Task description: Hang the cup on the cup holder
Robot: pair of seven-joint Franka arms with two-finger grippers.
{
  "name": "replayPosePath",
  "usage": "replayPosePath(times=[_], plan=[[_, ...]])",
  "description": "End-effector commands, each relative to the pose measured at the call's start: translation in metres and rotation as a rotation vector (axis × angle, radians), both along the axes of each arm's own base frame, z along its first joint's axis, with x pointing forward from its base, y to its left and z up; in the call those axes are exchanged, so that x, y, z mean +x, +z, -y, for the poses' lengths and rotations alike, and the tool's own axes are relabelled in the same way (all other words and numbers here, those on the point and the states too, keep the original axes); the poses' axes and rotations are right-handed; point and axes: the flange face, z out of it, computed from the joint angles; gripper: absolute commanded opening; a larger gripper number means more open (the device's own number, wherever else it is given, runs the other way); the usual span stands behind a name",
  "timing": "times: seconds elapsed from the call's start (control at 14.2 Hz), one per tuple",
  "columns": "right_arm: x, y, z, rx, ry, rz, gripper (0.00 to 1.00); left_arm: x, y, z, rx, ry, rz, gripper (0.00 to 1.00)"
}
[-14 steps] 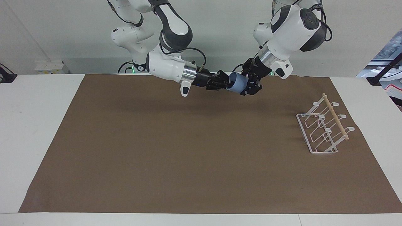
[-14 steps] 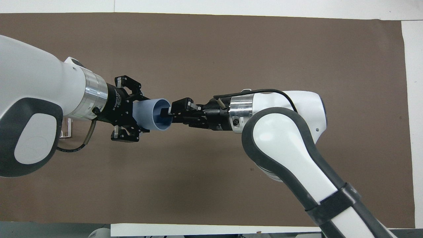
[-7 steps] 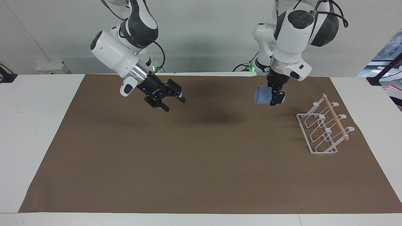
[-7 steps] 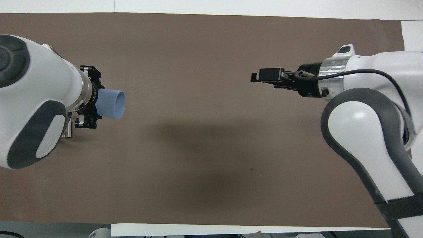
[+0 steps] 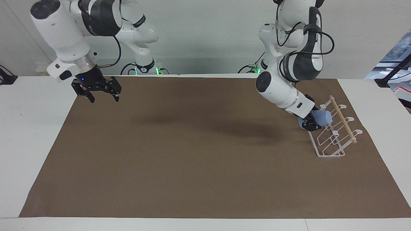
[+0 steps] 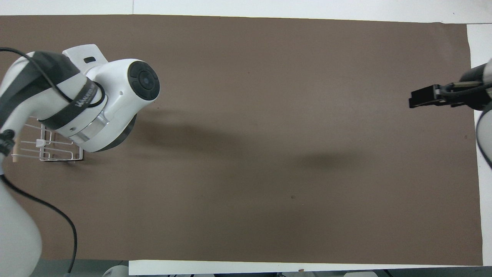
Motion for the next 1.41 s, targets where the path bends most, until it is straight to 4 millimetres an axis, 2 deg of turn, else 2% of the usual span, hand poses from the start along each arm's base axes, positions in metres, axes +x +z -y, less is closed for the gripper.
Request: replayPosePath(times=[0.0, 0.14, 0.21, 0.28, 0.56, 0.77, 1.06, 1.13, 1.2, 1.27, 1.34], plan=[[-0.004, 0.037, 0.002, -0.061, -0.002, -0.06, 0.99, 0.029, -0.028, -0.007, 0.235, -0.014, 0.09, 0.0], [-0.01, 0.038, 0.006, -0.075, -0.008, -0.105, 0.99, 0.037, -0.035, -0.017, 0.326, -0.026, 0.134, 0.0], [-0.012, 0.038, 0.004, -0.084, -0.004, -0.112, 0.99, 0.043, -0.034, -0.037, 0.38, -0.003, 0.172, 0.0], [-0.012, 0.037, 0.003, -0.085, -0.003, -0.119, 0.99, 0.045, -0.033, -0.044, 0.404, 0.006, 0.199, 0.0], [-0.015, 0.035, 0.013, -0.068, -0.023, -0.136, 0.99, 0.047, -0.037, -0.059, 0.401, 0.038, 0.244, 0.0], [-0.016, 0.034, 0.015, -0.068, -0.027, -0.134, 0.99, 0.033, -0.057, -0.062, 0.364, 0.061, 0.203, 0.0], [-0.017, 0.032, 0.012, -0.078, -0.025, -0.137, 0.99, 0.03, -0.093, -0.065, 0.371, 0.079, 0.193, 0.0], [-0.017, 0.031, 0.014, -0.075, -0.03, -0.14, 0.99, 0.03, -0.094, -0.062, 0.359, 0.079, 0.198, 0.1], [-0.018, 0.031, 0.018, -0.066, -0.038, -0.139, 0.99, 0.034, -0.093, -0.058, 0.342, 0.068, 0.199, 0.66], [-0.02, 0.029, 0.023, -0.065, -0.045, -0.149, 0.99, 0.039, -0.092, -0.055, 0.315, 0.041, 0.196, 0.99], [-0.022, 0.026, 0.023, -0.065, -0.043, -0.156, 0.99, 0.049, -0.084, -0.052, 0.292, 0.025, 0.198, 1.0]])
